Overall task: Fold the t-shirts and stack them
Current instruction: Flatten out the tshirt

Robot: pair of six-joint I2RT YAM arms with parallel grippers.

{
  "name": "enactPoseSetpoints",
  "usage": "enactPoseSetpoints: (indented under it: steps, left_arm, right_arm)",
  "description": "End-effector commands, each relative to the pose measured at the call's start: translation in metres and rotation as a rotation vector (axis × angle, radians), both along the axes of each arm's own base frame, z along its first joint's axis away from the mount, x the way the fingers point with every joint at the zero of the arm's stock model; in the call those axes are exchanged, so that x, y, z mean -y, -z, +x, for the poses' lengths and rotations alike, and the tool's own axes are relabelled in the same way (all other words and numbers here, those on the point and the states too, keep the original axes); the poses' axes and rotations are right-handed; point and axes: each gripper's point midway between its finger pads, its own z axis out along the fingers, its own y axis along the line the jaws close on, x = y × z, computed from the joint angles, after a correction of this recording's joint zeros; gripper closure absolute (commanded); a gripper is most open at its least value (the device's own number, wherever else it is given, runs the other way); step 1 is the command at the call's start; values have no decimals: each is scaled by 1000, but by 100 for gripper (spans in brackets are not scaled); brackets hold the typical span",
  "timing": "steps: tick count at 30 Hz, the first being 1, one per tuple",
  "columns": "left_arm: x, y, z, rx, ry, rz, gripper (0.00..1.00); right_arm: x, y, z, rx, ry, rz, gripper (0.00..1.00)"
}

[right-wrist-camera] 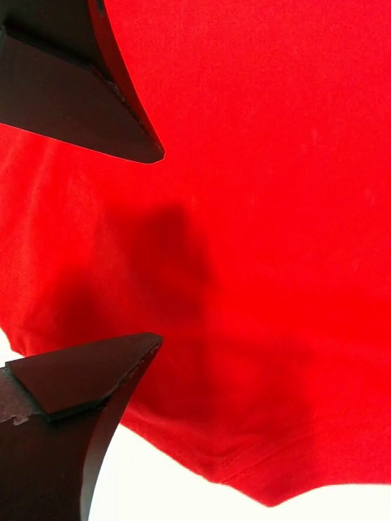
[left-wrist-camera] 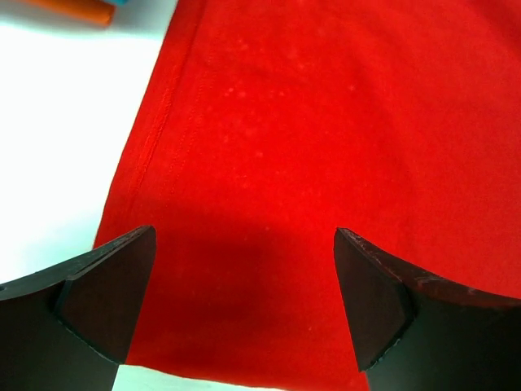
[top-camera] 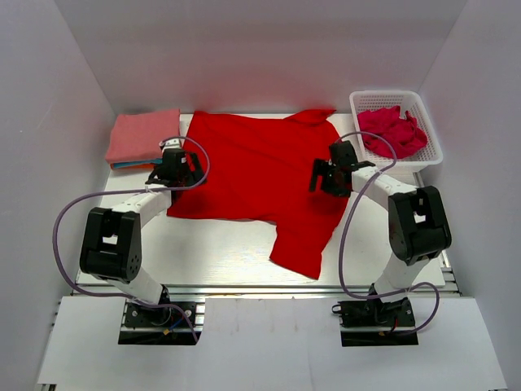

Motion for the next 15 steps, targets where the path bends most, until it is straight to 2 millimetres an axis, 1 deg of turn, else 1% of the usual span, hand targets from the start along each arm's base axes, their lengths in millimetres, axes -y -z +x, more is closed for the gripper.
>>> enactPoseSetpoints:
  steps: [1,3,4,7,8,10,11,12,13,14,15]
  left_arm:
    - [-8,16,-15,-48,-121,-51,0]
    - [-8,29,-25,-75,-149,-74,0]
    - [-14,40,-35,-99,-173,-57,0]
    - [-20,54,-48,-131,-209,-43,0]
    - [-22,57,-49,-137,-224,-38,0]
    - [-24,66,-57,-160,-231,-38,0]
    - [-20,70,-62,-174,-228,-60,0]
    - [-14,79,-72,-209,-202,-83,0]
    - [-13,85,-78,-222,-193,-90,0]
    - [-10,85,-77,-204,-180,-108,0]
    - [-8,93,-90,-230,-181,-128,0]
  right_arm:
    - [15,16,-4,-58,116,-24,10]
    - [21,25,-9,-79,133,-46,10]
    - [23,29,-11,-93,158,-38,10]
    - [31,40,-14,-119,191,-31,10]
    - [33,45,-16,-137,200,-35,10]
    - [33,48,-19,-144,205,-27,10]
    - [38,50,-20,-151,214,-30,10]
    - [40,50,-21,-153,206,-36,10]
    - [44,51,-19,-156,207,-46,10]
    - [49,51,-18,-153,218,-74,10]
    - [55,54,-24,-181,234,-91,10]
